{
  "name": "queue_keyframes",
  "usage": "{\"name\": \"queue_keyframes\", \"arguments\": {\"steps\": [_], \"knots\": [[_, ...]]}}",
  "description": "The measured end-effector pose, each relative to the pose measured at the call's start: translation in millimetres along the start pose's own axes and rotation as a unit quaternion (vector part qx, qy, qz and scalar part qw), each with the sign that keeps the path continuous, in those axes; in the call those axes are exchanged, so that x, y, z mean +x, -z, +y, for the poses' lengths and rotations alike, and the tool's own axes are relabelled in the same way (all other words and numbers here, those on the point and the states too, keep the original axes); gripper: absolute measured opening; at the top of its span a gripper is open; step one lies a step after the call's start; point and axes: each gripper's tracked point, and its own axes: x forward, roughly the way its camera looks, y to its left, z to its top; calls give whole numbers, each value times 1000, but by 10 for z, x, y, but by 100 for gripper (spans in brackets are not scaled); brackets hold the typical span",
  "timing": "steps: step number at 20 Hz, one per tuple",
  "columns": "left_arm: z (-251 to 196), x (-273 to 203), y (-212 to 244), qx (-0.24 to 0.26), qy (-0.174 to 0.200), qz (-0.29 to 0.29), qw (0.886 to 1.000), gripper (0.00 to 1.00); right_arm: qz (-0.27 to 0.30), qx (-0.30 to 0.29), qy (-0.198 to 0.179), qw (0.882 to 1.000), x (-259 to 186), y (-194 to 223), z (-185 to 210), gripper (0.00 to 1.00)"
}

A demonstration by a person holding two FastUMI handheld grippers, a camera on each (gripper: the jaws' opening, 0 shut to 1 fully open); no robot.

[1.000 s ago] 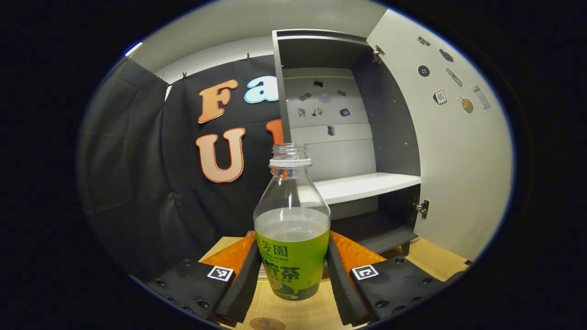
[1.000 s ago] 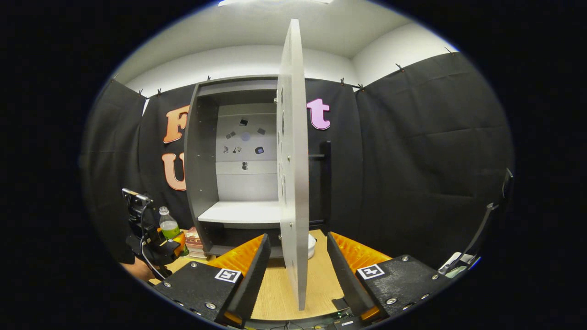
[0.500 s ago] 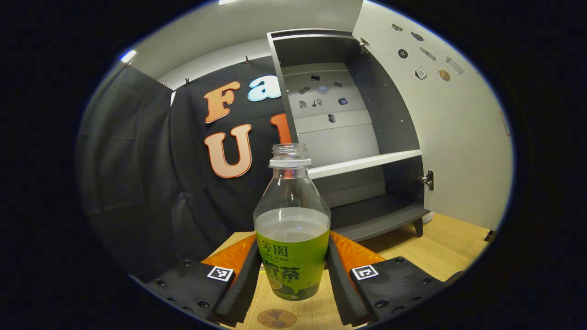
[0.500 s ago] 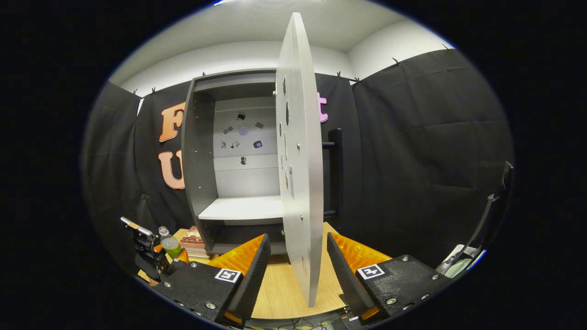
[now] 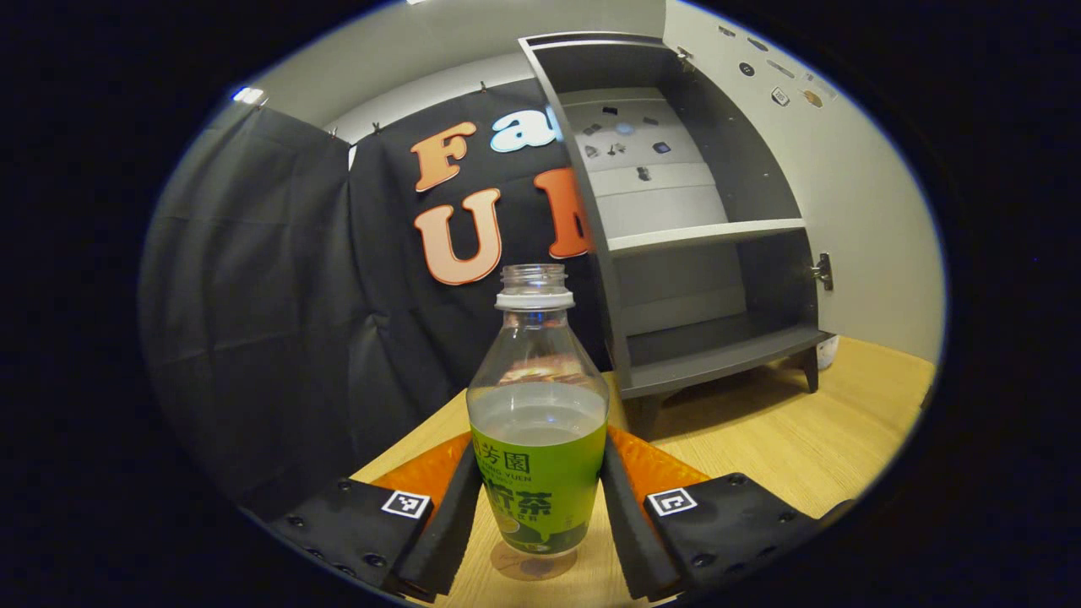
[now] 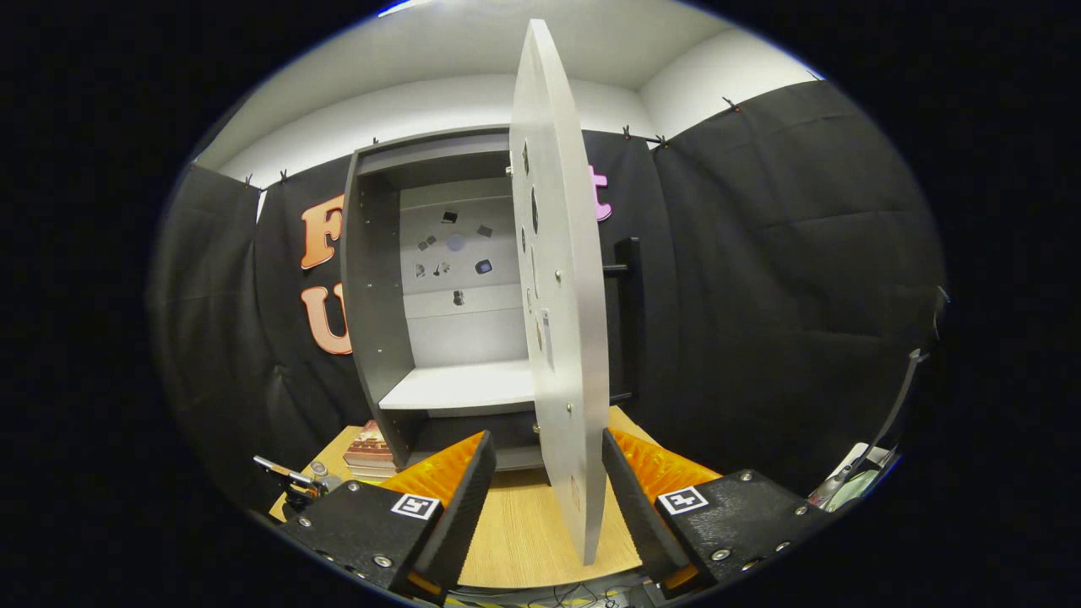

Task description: Open the cabinet door with the right hand, grasp the bottle in the cabinet with the left hand and place it on the coaster, then close the cabinet door with the right hand.

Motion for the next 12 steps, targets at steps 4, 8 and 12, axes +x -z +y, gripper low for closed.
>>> {"name": "queue_keyframes", "arguments": {"steps": [4,8,12], "knots": [[151,74,230,-30,-19,22,999,78,5,1,6,1000,15,-29,-41,80],[203,113,384,-43,-30,35,998,78,4,-10,8,1000,-4,-60,1,80],[239,121,511,-41,-33,43,998,81,7,-20,3,1000,-68,-64,54,80]]}}
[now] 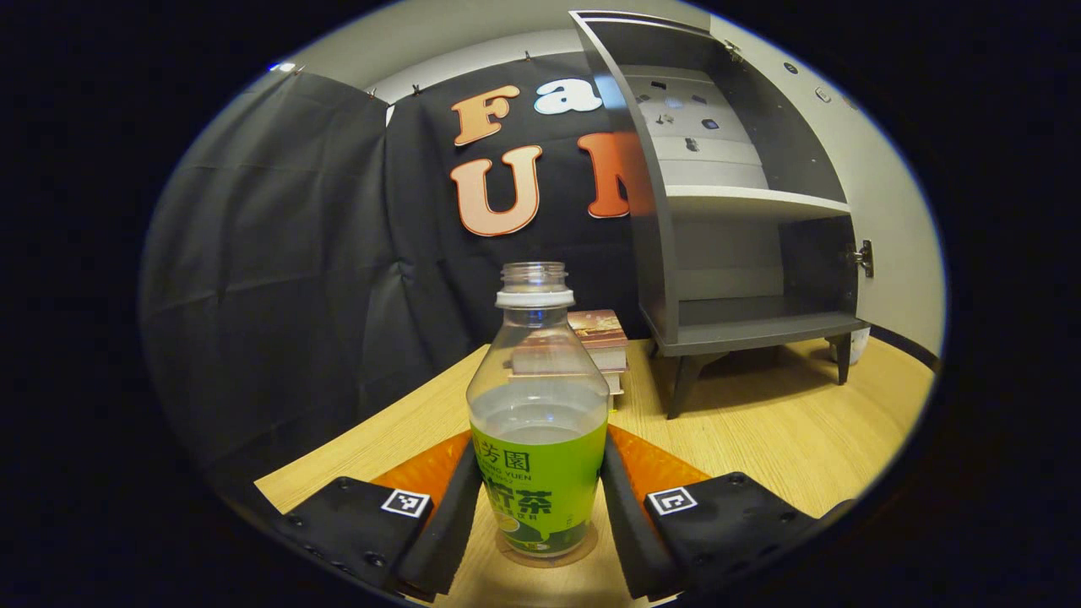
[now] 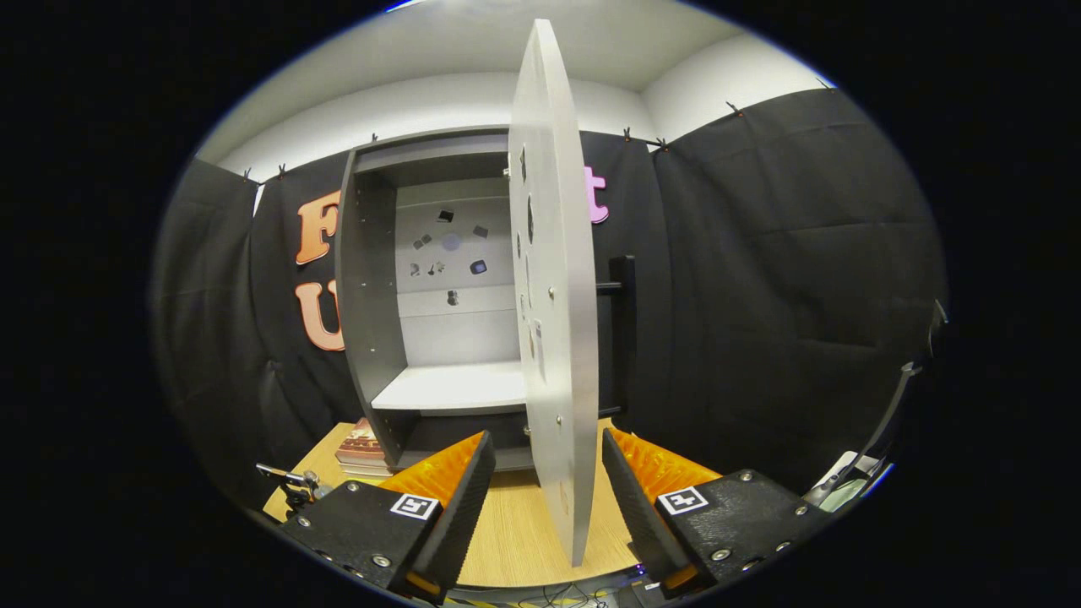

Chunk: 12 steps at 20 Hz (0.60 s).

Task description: Open the cabinet door with the right hand, grasp the bottle in the cabinet with the left hand and place it on the coaster, then close the cabinet door with the right hand.

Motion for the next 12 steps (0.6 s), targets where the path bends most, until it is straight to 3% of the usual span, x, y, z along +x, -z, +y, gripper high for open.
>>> {"name": "queue_keyframes", "arguments": {"steps": [5,12], "knots": [[88,43,130,-7,-2,7,1000,79,-5,-7,-6,1000,-45,-34,45,80],[107,21,253,-14,19,29,999,84,-2,-4,-8,1000,-51,20,16,80]]}}
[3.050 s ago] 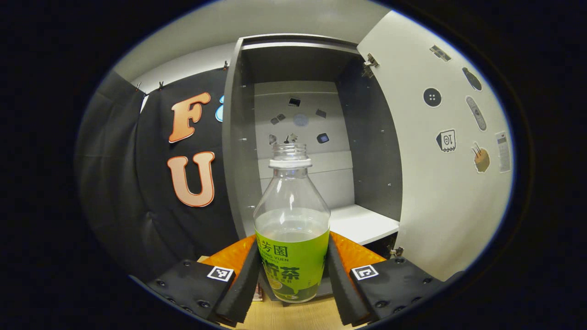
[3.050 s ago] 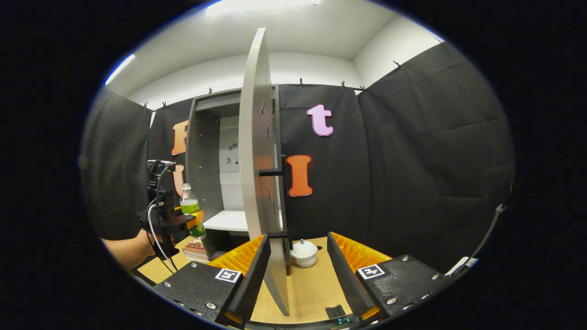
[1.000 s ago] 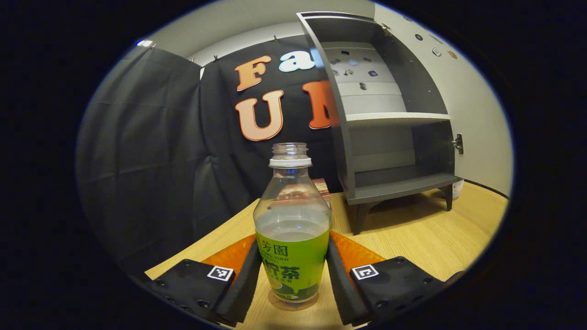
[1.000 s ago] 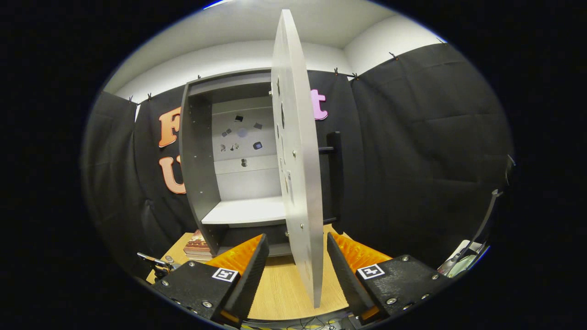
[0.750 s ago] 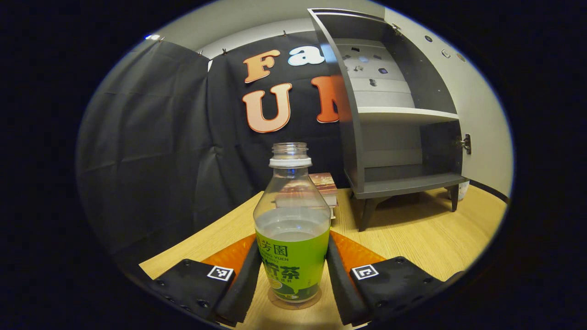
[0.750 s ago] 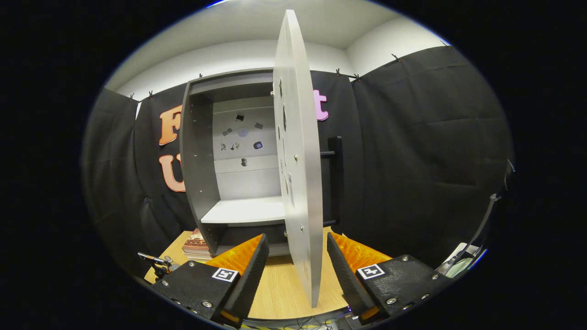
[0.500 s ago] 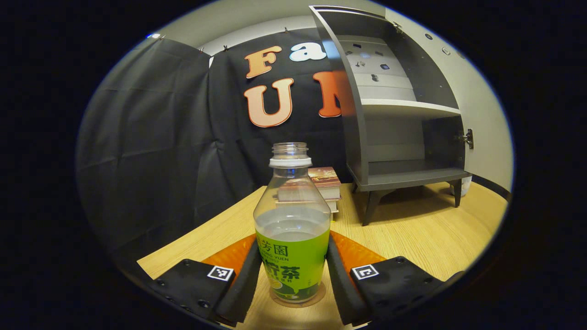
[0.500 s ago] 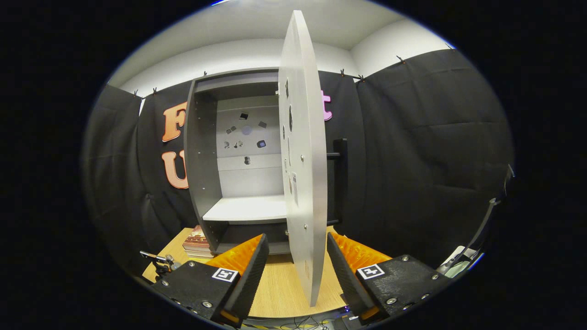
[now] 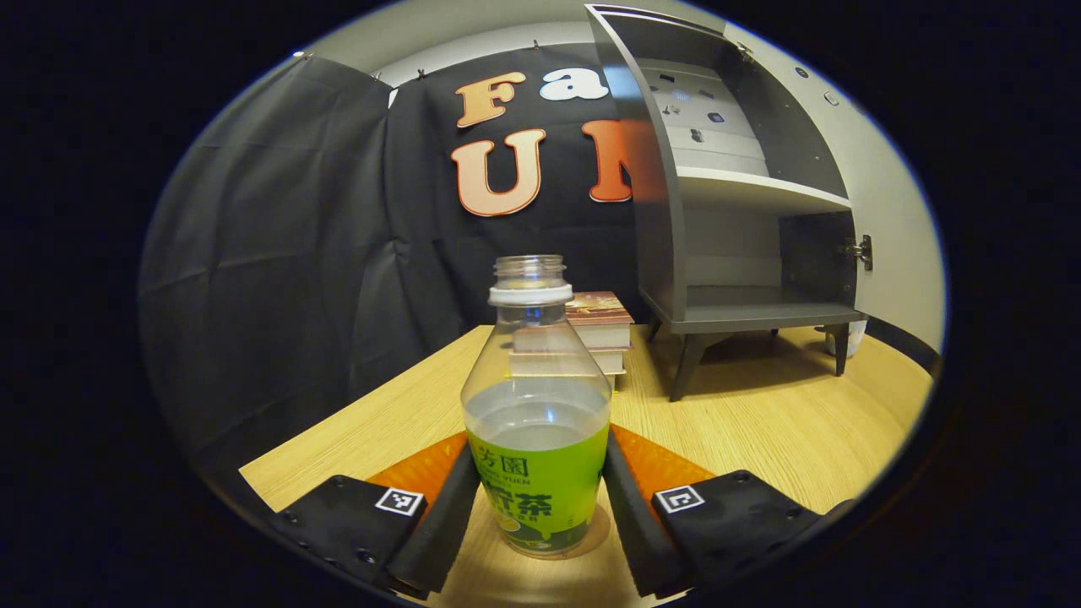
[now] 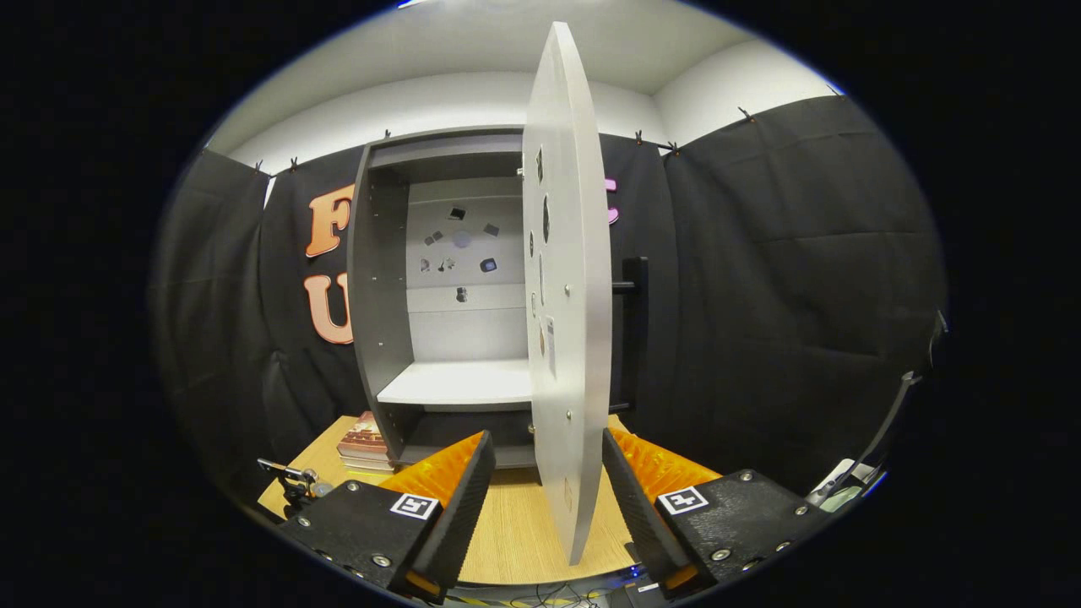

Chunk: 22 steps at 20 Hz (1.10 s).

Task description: Open the cabinet door with the right hand, grasp the bottle in the cabinet with the left hand and place it on the coaster, then close the cabinet door with the right hand.

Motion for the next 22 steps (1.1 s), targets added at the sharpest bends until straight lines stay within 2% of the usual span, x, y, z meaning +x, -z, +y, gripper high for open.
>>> {"name": "queue_keyframes", "arguments": {"steps": [3,9,12,16,22], "knots": [[-7,-43,-127,28,6,-7,1000,94,-4,12,-1,1000,-30,20,-27,80],[-45,-230,-361,59,18,-8,998,95,-10,9,6,1000,-56,82,-181,80],[-56,-388,-547,62,17,-16,998,95,-15,18,-8,1000,-65,84,-245,80],[-95,-619,-833,61,6,-24,998,95,-31,22,-25,999,-75,2,-487,80],[-355,-849,-1299,62,7,-43,997,95,-53,30,-27,998,-51,-83,-1044,80]]}}
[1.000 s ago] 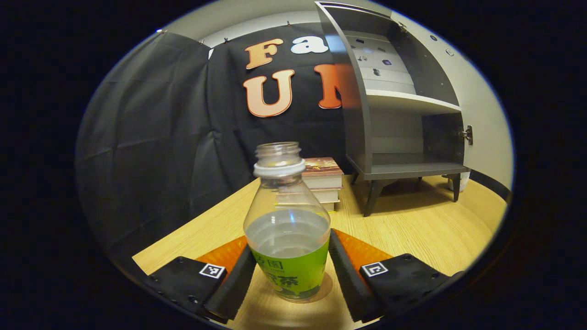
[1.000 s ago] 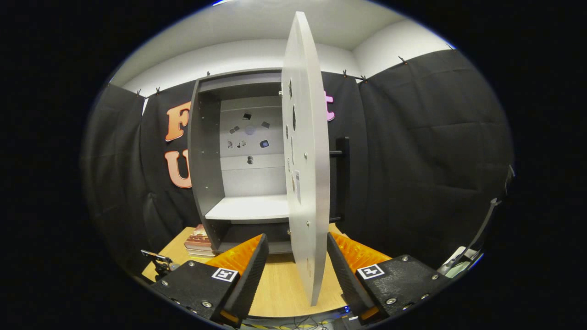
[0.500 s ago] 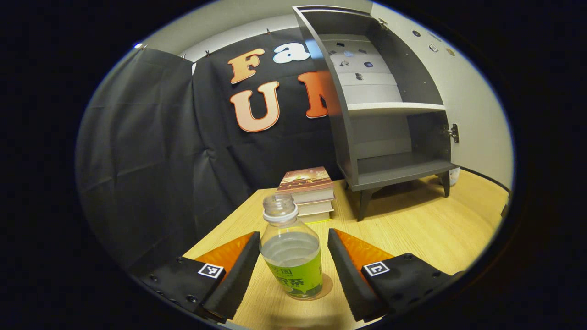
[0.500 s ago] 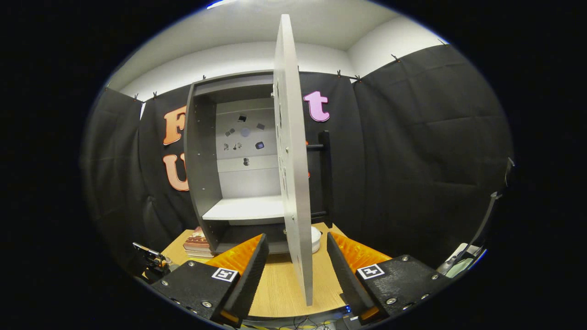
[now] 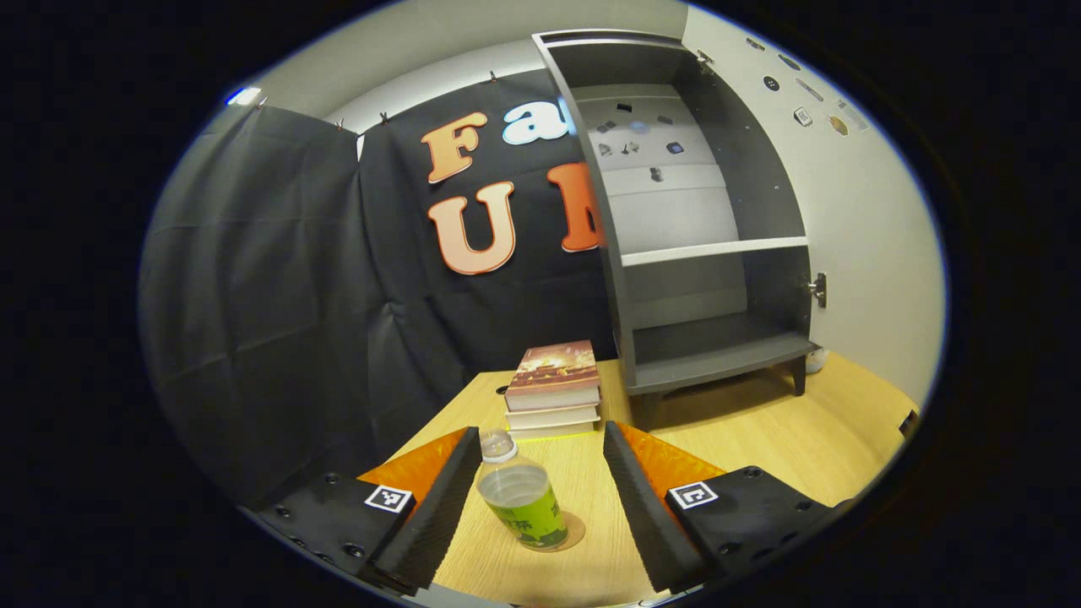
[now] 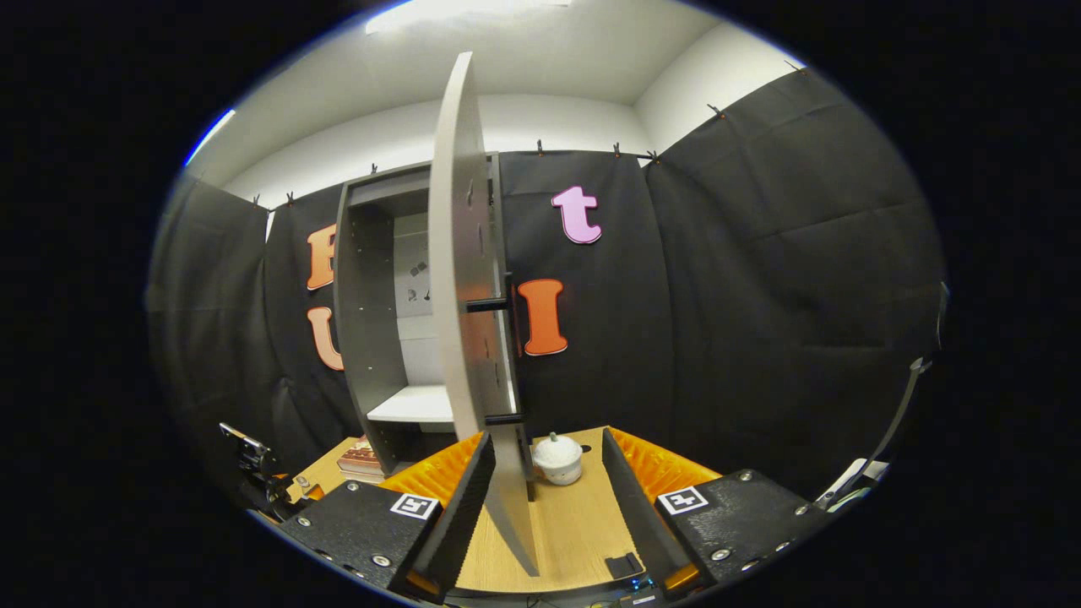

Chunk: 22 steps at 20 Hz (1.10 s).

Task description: Open the cabinet door with the right hand, grasp the bottle in the cabinet with the left hand and place it on the coaster, then close the cabinet door with the right hand.

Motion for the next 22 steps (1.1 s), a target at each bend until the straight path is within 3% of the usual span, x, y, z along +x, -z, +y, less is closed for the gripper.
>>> {"name": "queue_keyframes", "arguments": {"steps": [5,11,17,19,20,21,22], "knots": [[-63,-77,-461,-2,-15,-25,1000,94,-15,14,-26,999,94,-81,-175,80],[96,-76,-988,15,-49,-57,997,94,-57,54,-107,991,228,-232,98,81],[315,-45,-1318,28,-92,-74,993,95,-57,80,-146,984,474,-202,170,82],[372,-27,-1276,12,-103,-63,993,95,-56,90,-158,982,519,-220,186,82],[417,-32,-1284,10,-109,-61,992,94,-55,90,-169,980,525,-215,208,92],[463,-28,-1302,14,-116,-61,991,95,-52,88,-181,978,538,-214,232,82],[475,-29,-1330,16,-119,-61,991,94,-49,84,-192,977,539,-219,257,82]]}}
